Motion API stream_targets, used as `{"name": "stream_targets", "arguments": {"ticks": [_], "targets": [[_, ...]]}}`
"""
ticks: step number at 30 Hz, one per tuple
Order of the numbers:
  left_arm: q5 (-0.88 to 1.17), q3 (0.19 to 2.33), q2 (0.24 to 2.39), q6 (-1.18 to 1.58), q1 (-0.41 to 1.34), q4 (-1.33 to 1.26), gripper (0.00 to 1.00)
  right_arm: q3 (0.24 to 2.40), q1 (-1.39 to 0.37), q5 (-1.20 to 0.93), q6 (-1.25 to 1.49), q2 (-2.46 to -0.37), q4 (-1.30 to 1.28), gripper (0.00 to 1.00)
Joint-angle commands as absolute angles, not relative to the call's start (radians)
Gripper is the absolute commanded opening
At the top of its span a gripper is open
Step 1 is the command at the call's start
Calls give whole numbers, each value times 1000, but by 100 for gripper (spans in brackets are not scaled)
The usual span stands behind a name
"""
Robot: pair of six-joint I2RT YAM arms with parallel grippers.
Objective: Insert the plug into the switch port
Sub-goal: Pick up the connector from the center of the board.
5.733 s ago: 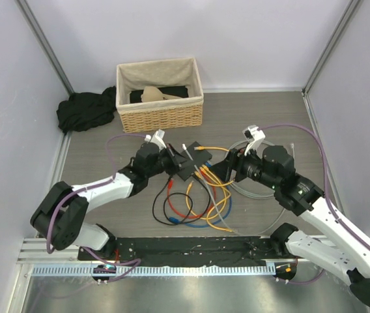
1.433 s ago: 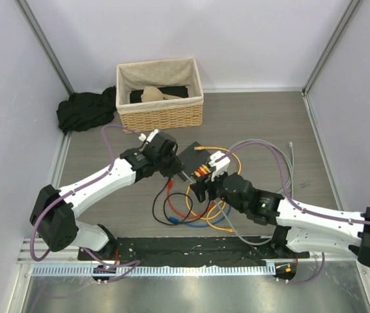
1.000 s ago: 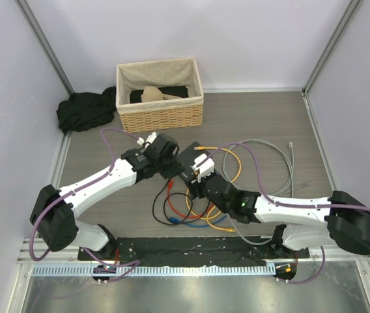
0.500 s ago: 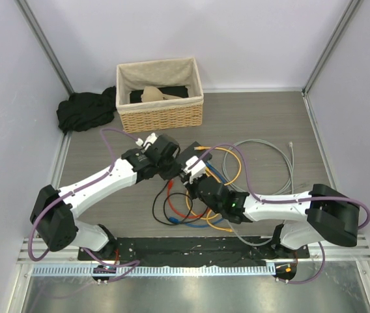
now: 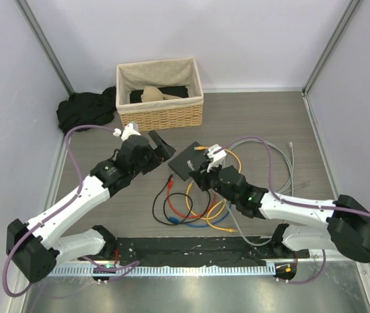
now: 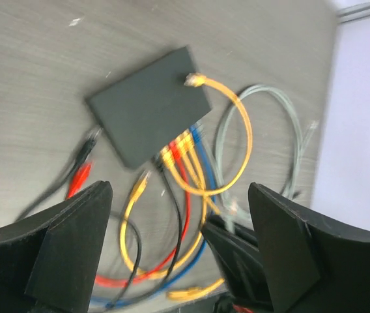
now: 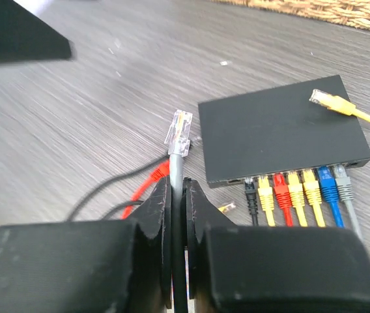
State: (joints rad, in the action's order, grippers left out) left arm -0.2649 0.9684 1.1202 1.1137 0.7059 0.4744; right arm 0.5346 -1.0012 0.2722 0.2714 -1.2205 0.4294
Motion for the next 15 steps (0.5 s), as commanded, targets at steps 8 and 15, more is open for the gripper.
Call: {"name": "stream_targets", "arguments": {"ticks": [8,15], "targets": [[169,664,1107,1127,634,-262,91,457,-914,14,523,-1052,523,1],[225,586,1118,1221,634,-498,87,407,-884,-57,603,-1006,571,1]]}}
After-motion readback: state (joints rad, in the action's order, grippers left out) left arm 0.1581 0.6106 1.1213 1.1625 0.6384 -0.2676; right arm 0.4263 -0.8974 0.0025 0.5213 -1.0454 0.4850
